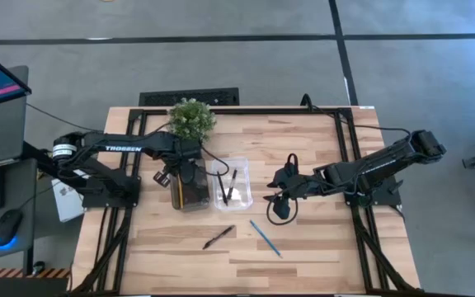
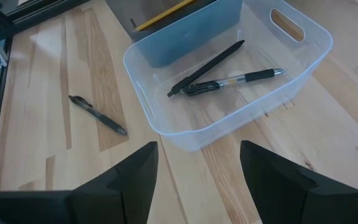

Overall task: Sort pens & pencils
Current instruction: Put the black-white pen into the transparent bin

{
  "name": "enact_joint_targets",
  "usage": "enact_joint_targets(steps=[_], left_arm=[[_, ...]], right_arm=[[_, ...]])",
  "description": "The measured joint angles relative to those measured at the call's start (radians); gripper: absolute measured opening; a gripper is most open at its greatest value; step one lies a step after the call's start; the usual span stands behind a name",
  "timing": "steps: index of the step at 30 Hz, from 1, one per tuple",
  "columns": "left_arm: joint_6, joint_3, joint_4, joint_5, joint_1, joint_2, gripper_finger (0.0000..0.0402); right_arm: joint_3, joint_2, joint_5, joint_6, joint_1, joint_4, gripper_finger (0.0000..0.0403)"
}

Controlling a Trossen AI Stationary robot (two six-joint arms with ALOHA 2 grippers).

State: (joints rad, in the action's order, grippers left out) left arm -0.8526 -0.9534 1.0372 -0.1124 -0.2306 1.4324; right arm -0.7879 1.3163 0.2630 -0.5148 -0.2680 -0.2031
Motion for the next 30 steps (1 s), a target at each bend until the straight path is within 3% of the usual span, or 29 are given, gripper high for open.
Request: enact_joint_targets(steps=[10,17,21,30], left_arm=[[0.146,-0.070,-0.093,0.011,0.000,-0.234,0.0034],[0.411,-0.070,-0.233,0.268,0.000,-0.416,0.0034],[0.522,-0.070,-0.248,0.292,0.006,-0.468,0.0034],[0.585,-0.070,-0.260,0.288,0.015,-0.490,0.0046]], right_arm=[[0.000,0.000,0.000,0.000,0.000,0.001,0.0249],[0.000,0.000,0.000,0.000,0.000,-0.002,0.0249],[0.000,0.000,0.000,0.000,0.000,-0.002,0.0249],[0.000,0.000,0.000,0.000,0.000,-0.006,0.0249]])
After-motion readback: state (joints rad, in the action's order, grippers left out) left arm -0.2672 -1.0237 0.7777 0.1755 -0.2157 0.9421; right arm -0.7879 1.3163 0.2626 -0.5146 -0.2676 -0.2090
